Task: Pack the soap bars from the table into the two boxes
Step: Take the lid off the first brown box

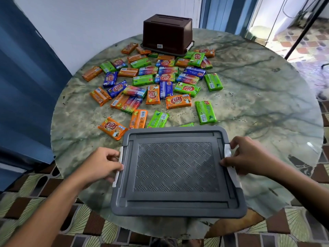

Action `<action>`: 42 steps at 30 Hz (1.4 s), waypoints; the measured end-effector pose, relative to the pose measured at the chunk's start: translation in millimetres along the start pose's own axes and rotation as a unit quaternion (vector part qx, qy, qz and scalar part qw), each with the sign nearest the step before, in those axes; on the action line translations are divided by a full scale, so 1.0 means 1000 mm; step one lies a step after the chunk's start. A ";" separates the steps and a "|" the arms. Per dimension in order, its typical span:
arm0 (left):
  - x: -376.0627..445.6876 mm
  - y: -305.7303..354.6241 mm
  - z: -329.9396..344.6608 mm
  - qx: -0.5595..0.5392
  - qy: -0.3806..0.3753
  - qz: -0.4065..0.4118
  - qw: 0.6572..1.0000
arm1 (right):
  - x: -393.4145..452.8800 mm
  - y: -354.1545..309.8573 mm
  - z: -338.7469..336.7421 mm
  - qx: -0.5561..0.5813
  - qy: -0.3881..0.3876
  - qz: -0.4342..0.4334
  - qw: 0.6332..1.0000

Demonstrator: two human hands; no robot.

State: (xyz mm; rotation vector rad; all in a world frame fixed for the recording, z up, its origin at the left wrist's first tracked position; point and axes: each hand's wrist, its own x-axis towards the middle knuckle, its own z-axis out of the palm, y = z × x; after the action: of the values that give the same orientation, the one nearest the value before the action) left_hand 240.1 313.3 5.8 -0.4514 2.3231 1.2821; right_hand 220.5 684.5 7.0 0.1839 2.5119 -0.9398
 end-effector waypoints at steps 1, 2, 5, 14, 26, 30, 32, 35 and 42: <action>0.002 -0.003 -0.003 -0.038 -0.023 -0.014 0.999 | 0.001 0.002 -0.003 0.026 -0.018 0.008 0.999; 0.004 -0.007 -0.006 -0.086 -0.041 -0.032 0.995 | 0.003 0.004 -0.006 0.065 -0.039 0.019 0.997; 0.010 -0.030 -0.007 -0.253 -0.072 -0.091 0.961 | 0.005 0.026 -0.016 0.248 -0.131 0.055 0.958; 0.000 -0.039 -0.009 -0.081 0.087 0.055 0.991 | -0.001 0.046 -0.012 0.323 -0.085 0.074 0.940; 0.000 -0.010 0.013 0.036 0.107 0.038 0.993 | -0.011 0.005 -0.006 0.119 -0.065 0.029 0.990; -0.003 -0.004 0.008 0.011 0.085 0.031 0.996 | -0.012 0.005 -0.009 0.137 -0.065 0.033 0.988; -0.004 0.001 0.003 -0.003 0.077 0.029 0.997 | -0.011 0.006 -0.011 0.144 -0.062 0.029 0.987; -0.004 0.011 -0.006 -0.015 0.071 0.033 0.997 | -0.008 0.006 -0.018 0.157 -0.053 0.016 0.986; 0.015 0.059 -0.015 -0.021 0.066 0.069 0.995 | 0.007 0.000 -0.046 0.165 -0.011 0.008 0.986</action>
State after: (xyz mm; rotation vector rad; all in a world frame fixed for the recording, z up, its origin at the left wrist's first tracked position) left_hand 195.8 329.9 46.9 -0.4072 2.4794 1.4062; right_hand 197.5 713.9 34.7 0.2927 2.3154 -1.3380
